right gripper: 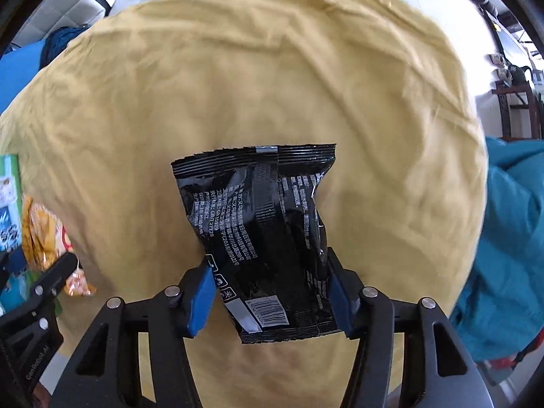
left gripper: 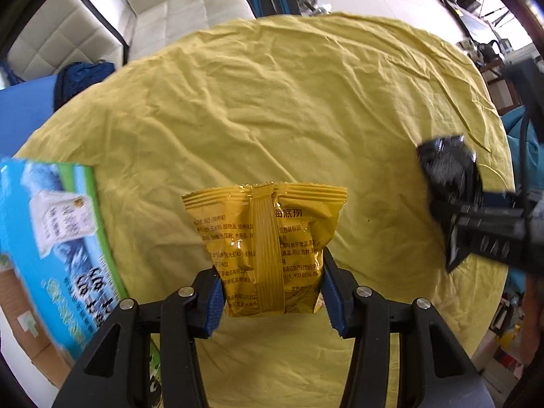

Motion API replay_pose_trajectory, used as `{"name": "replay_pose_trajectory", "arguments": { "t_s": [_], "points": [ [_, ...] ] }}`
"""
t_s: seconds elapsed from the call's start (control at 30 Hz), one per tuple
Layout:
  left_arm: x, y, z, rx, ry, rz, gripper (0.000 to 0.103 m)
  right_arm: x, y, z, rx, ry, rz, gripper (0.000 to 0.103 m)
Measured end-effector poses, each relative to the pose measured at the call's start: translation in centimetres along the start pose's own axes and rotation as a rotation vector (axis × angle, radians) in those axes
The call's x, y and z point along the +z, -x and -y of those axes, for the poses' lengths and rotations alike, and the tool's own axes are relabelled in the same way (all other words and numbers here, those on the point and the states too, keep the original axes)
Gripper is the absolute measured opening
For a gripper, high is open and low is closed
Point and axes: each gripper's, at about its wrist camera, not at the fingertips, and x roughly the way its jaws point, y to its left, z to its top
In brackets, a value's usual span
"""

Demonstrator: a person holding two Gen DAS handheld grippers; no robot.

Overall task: Organize snacks
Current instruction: 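Carry the yellow packet with the left tool while the right tool carries the black packet to the box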

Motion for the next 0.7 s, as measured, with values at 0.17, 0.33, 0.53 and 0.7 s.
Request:
{"name": "replay_pose_trajectory", "arguments": {
  "t_s": [0.17, 0.33, 0.53, 0.7],
  "points": [
    [-3.1, 2.6, -0.6, 0.014, 0.016, 0.064, 0.046, -3.9, 0.6, -1.4, 0.022, -0.016, 0.099, 0.057],
    [-6.2, 6.3, -1.8, -0.007, 0.025, 0.128, 0.046, -9.1, 2.8, -2.7, 0.080, -0.064, 0.190, 0.057],
    [-9.6, 11.5, -3.6, -0.032, 0.009, 0.218, 0.046, -15.6, 6.4, -6.6, 0.122, -0.092, 0.287, 0.057],
    [-12.0, 15.0, -5.8, -0.059, -0.002, 0.279, 0.046, -19.5, 10.3, -10.9, 0.150, -0.115, 0.359, 0.057]
  ]
}}
